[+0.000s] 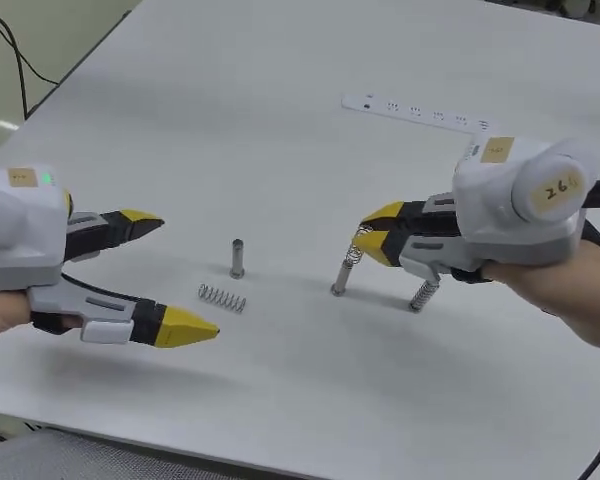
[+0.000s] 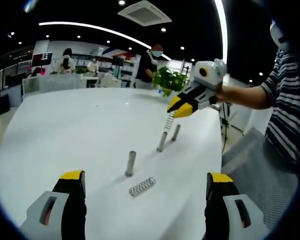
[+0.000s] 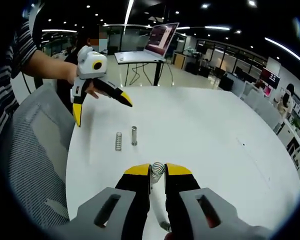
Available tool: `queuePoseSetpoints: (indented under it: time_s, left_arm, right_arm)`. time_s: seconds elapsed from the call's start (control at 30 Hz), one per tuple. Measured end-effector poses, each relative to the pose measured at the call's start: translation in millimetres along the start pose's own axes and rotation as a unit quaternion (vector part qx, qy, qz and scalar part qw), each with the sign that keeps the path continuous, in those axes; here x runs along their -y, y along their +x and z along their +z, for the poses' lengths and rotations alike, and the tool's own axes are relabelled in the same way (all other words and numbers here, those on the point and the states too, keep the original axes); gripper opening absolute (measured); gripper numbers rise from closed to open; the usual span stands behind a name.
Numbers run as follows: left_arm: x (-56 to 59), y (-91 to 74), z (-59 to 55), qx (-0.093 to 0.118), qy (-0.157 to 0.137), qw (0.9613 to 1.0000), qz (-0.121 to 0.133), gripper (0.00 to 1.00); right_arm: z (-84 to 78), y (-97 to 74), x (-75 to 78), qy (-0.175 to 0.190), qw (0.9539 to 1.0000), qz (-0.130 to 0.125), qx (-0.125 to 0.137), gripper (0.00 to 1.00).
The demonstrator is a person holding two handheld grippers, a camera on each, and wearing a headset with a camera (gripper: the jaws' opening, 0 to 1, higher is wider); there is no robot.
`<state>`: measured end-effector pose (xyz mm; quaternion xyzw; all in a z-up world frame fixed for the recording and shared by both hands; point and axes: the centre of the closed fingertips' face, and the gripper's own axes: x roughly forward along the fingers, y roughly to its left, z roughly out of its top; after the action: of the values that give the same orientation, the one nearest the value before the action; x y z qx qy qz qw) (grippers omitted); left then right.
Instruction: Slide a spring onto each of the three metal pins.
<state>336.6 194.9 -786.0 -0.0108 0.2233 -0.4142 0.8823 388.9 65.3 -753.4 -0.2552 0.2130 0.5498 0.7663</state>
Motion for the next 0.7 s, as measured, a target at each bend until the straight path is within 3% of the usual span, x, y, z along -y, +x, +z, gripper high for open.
queuePoseSetpoints:
  time_s: [0.37, 0.6, 0.7]
  left_arm:
    - [-0.1, -1.8, -1.2, -0.001, 0.000, 1.0000, 0.002, 0.98]
    - [-1.0, -3.5, -1.8, 0.000, -0.002, 1.0000, 0.005, 0.98]
    - [-1.6, -3.4, -0.8, 0.002, -0.003, 1.0000, 0.006, 0.98]
  right_arm:
    - [-7.4, 10.8, -5.0, -0.030, 0.9993, 0.006, -0.024, 0.07]
    - [-14.2, 15.1, -4.1, -0.018, 0.9995, 0.009, -0.027, 0.07]
    - [-24.6, 21.9, -5.3, -0.017, 0.9991, 0.015, -0.037, 0.07]
